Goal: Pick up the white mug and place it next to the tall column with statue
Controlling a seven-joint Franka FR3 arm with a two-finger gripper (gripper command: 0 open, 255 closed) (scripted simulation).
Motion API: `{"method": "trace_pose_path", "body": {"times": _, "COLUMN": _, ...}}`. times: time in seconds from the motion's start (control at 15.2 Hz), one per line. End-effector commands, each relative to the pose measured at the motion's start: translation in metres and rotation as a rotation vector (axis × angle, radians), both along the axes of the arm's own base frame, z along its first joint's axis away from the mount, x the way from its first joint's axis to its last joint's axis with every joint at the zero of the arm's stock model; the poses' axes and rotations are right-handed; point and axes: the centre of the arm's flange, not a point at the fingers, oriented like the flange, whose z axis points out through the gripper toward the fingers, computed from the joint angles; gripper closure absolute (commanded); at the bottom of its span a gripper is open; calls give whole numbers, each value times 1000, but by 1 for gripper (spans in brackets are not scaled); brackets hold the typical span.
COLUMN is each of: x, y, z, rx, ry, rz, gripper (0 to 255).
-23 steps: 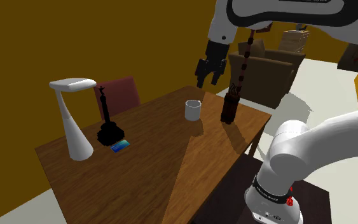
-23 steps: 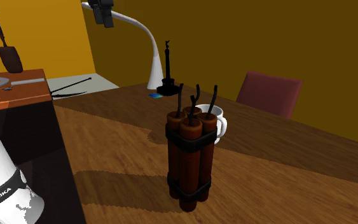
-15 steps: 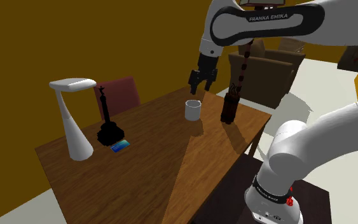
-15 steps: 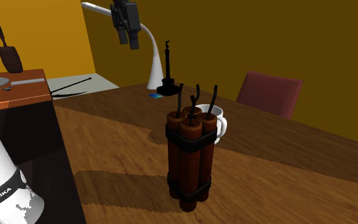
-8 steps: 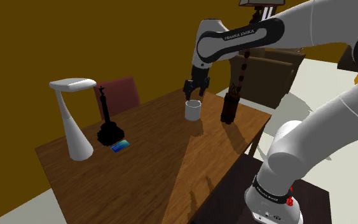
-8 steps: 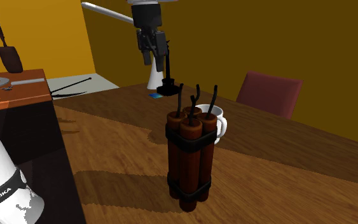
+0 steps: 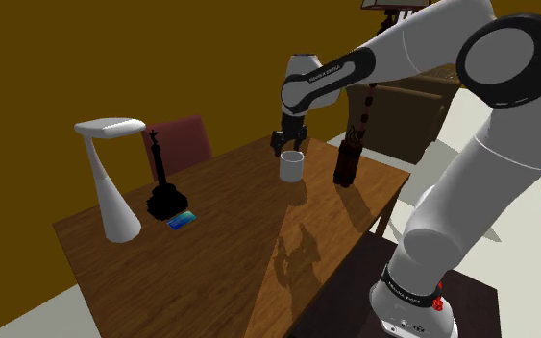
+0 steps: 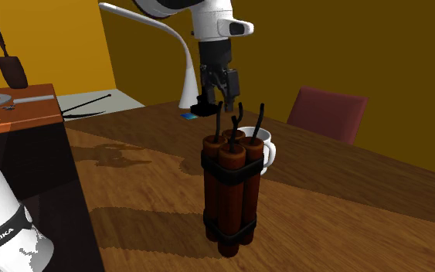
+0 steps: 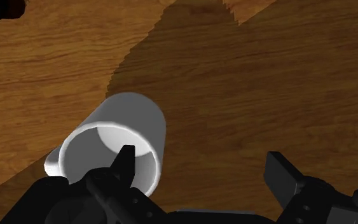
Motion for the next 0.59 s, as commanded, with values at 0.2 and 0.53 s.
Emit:
{"method": "trace_pose_path", "body": {"times": 0.2, "x": 33, "y": -33, "z": -45, "rx": -28, "ry": 1, "rz": -22, "gripper": 0}}
{"method": "trace_pose_path", "body": {"times": 0.53, "x": 42, "y": -40, "z": -73, "rx": -33, "ry": 2, "rz": -26, "gripper": 0}}
